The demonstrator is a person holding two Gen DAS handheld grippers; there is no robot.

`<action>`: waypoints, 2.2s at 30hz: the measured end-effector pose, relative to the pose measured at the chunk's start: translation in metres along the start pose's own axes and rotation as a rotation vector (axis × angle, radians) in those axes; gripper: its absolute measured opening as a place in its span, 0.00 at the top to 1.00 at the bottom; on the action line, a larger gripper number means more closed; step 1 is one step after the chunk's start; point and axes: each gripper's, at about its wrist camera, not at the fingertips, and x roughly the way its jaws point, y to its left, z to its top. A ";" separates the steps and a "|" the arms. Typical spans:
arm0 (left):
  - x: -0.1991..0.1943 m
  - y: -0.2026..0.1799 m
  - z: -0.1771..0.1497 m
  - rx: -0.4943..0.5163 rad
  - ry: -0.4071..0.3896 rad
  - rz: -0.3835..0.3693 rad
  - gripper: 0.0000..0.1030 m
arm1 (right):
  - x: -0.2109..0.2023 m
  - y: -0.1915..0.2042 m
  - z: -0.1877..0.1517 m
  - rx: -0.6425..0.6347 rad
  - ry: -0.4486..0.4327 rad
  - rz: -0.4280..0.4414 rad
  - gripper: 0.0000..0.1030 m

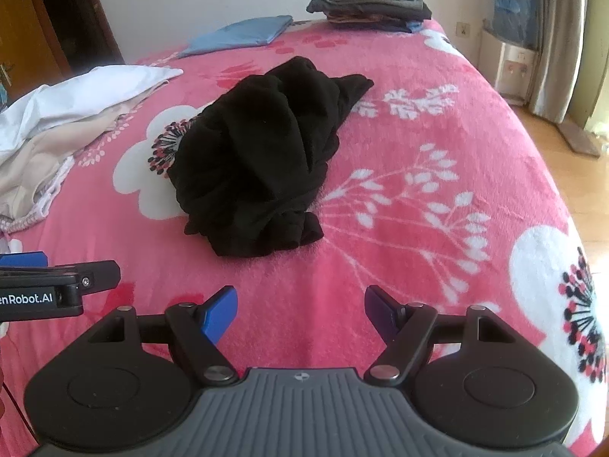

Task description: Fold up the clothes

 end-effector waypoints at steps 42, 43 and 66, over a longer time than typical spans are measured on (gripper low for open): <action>-0.013 0.019 -0.011 -0.135 -0.028 0.024 0.00 | -0.014 0.018 -0.003 -0.082 -0.015 -0.122 0.13; -0.013 0.018 -0.011 -0.133 -0.028 0.025 0.00 | -0.014 0.018 -0.003 -0.082 -0.014 -0.123 0.13; -0.013 0.017 -0.012 -0.110 -0.030 0.058 0.00 | -0.013 0.018 -0.004 -0.079 -0.003 -0.127 0.13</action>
